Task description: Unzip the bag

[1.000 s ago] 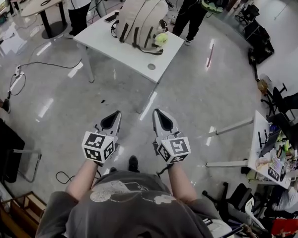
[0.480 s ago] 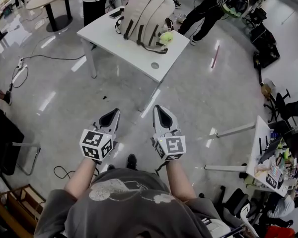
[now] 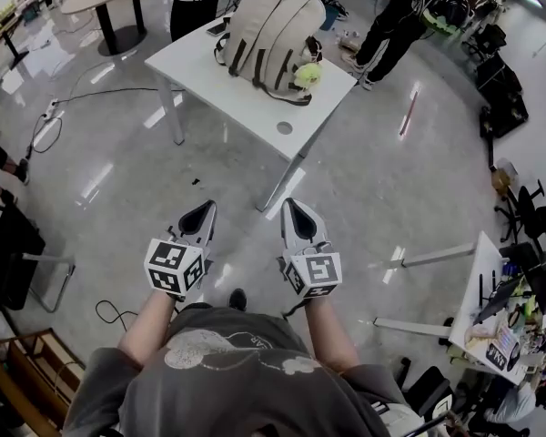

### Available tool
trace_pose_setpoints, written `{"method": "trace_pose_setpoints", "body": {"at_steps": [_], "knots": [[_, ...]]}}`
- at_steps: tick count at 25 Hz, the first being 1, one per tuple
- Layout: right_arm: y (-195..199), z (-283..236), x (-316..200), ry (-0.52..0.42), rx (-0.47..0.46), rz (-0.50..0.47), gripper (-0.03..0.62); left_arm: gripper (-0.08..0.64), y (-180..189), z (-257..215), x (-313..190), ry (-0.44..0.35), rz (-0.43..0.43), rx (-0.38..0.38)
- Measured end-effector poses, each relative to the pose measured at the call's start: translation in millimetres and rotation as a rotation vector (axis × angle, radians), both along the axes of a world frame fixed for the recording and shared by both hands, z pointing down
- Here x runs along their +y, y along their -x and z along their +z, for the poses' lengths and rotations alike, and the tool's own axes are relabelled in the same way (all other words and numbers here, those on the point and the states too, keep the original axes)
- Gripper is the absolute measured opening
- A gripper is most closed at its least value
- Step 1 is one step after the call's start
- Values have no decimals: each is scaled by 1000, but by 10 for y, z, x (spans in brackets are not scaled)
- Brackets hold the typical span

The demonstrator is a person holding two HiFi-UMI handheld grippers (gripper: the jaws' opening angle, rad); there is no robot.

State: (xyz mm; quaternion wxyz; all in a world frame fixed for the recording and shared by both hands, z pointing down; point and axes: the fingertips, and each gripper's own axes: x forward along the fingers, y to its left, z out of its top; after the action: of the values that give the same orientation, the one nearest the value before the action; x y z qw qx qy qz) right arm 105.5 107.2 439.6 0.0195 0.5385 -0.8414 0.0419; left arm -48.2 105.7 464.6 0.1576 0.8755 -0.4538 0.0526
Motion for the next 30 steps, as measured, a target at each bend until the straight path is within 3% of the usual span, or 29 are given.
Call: {"method": "trace_pose_setpoints", "body": {"at_steps": [10, 17, 30], "knots": [[-98, 128, -211, 37, -11, -53, 0, 5, -74, 61, -113, 9, -52, -33], [-136, 292, -487, 64, -9, -23, -1, 5, -133, 183, -500, 17, -21, -16], [37, 370, -2111, 82, -14, 7, 0, 6, 145, 290, -2089, 22, -35, 5]]}}
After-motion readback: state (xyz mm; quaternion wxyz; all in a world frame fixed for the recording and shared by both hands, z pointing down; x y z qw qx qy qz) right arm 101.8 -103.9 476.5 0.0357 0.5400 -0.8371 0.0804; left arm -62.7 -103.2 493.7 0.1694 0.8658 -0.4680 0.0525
